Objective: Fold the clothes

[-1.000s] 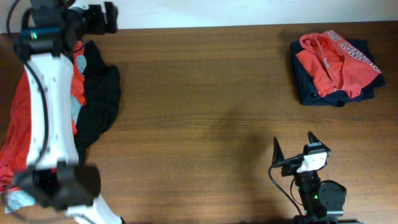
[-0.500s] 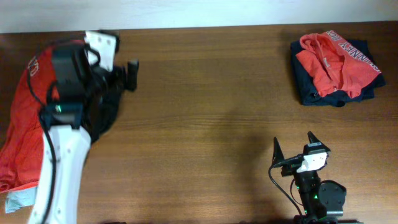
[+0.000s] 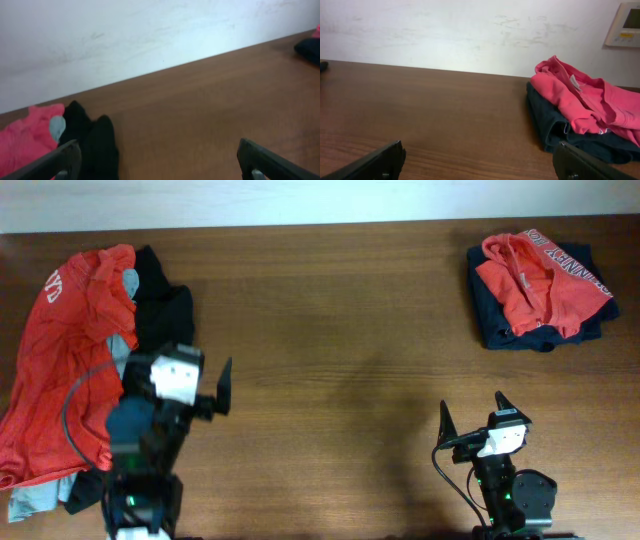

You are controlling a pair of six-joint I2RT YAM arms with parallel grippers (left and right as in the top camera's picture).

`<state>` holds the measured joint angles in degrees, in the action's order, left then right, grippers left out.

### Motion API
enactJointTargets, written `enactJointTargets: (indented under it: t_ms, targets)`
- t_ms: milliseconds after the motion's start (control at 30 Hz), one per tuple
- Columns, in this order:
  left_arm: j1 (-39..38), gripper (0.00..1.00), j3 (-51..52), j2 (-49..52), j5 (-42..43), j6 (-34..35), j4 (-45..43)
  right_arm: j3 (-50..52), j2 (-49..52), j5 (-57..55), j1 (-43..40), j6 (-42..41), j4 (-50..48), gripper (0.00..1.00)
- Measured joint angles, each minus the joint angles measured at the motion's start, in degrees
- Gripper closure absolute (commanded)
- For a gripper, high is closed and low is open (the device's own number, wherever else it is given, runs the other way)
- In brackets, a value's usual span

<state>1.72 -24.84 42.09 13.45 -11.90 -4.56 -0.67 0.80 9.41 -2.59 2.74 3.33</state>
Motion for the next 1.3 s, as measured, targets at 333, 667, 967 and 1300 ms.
enactJointTargets:
  t_ms: [333,667,967,1300]
  targets:
    - [4.5,0.01,13.5,-17.6,-0.1,1.1,-2.1,0.0,0.0,-0.1,0.0,0.0,0.0,0.01]
    - [4.6,0.01,20.5,-28.1,-0.7,1.2,-2.1,0.0,0.0,-0.1,0.0,0.0,0.0,0.01]
    - [4.6,0.01,23.5,-34.3,-1.7,1.2,-0.8,0.0,0.0,-0.1,0.0,0.0,0.0,0.02]
    - [4.2,0.01,23.9,-38.5,-2.0,1.4,8.2,0.0,0.0,-0.1,0.0,0.0,0.0,0.02]
